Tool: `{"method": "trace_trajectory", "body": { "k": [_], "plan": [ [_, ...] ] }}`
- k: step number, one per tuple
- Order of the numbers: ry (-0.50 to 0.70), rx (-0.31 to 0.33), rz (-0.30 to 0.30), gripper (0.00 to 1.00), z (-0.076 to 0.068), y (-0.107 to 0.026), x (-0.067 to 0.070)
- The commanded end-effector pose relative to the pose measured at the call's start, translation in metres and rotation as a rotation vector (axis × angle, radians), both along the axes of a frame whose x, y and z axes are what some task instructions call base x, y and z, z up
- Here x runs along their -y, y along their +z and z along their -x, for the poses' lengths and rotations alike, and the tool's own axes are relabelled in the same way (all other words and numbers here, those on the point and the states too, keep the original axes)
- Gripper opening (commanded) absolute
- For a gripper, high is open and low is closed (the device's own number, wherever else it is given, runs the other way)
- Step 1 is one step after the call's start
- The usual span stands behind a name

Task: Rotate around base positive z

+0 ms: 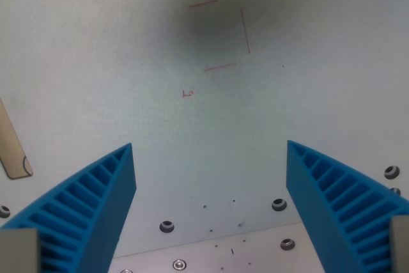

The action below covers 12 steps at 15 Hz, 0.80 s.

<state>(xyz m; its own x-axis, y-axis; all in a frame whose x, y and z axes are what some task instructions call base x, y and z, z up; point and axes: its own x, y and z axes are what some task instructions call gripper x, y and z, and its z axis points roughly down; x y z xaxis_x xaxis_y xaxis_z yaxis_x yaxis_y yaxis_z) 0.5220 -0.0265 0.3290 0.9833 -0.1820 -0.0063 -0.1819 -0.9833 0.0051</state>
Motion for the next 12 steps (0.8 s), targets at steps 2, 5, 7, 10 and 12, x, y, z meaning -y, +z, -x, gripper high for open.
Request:
{"method": "trace_trajectory", "body": {
  "k": [2,5,7,10,12],
  "plan": [
    [0.026,0.004,0.000,1.00,0.0002,0.0021,0.0001],
    [0.066,0.004,0.000,1.00,0.0002,0.0021,0.0001],
    [0.093,0.004,0.000,1.00,0.0002,0.0021,0.0001],
    [0.133,0.004,0.000,1.00,0.0002,0.0021,0.0001],
    [0.160,0.004,0.000,1.00,0.0002,0.0021,0.0001]
  ]
}}
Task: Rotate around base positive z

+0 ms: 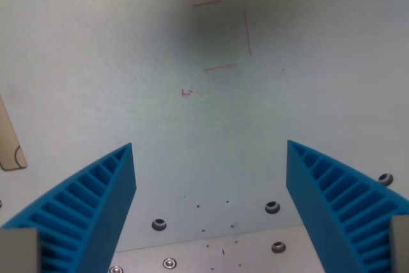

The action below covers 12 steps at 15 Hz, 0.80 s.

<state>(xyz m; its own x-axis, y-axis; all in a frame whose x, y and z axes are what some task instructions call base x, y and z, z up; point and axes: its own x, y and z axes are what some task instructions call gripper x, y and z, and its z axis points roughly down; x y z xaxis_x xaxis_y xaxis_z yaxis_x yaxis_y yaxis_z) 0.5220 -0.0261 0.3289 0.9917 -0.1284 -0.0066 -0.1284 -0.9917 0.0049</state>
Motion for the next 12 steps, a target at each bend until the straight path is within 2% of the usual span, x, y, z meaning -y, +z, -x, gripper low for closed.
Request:
{"method": "trace_trajectory", "body": {
  "k": [1,12],
  "plan": [
    [0.119,0.004,0.001,1.00,0.0002,0.0021,0.0005],
    [0.265,0.004,0.001,1.00,0.0002,0.0021,0.0005]
  ]
}}
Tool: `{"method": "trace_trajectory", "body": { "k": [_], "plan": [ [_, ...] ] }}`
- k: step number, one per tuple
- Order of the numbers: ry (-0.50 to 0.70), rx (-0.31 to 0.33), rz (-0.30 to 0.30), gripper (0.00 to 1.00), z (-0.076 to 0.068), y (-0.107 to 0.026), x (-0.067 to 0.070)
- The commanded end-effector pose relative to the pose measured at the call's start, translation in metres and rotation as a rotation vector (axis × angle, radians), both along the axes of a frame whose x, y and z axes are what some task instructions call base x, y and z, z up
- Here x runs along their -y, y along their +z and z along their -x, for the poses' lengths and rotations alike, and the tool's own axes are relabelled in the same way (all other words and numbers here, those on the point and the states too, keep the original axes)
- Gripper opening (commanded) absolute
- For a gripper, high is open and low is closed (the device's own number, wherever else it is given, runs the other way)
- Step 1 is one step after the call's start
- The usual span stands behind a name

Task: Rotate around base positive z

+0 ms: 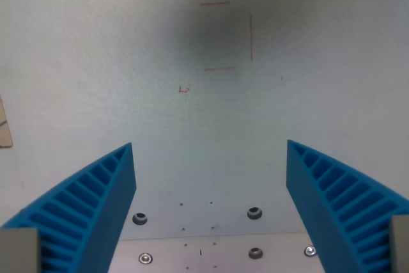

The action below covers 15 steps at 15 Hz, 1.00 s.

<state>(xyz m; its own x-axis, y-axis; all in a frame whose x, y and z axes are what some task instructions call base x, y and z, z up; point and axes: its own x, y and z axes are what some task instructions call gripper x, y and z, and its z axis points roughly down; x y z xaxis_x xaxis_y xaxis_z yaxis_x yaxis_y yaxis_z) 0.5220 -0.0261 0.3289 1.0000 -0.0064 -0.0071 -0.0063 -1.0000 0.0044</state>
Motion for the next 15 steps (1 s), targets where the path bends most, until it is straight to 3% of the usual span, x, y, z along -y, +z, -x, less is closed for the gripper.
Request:
{"method": "trace_trajectory", "body": {
  "k": [1,15],
  "plan": [
    [0.156,0.005,0.001,1.00,0.0002,0.0022,0.0005],
    [0.343,0.005,0.002,1.00,0.0002,0.0022,0.0005]
  ]
}}
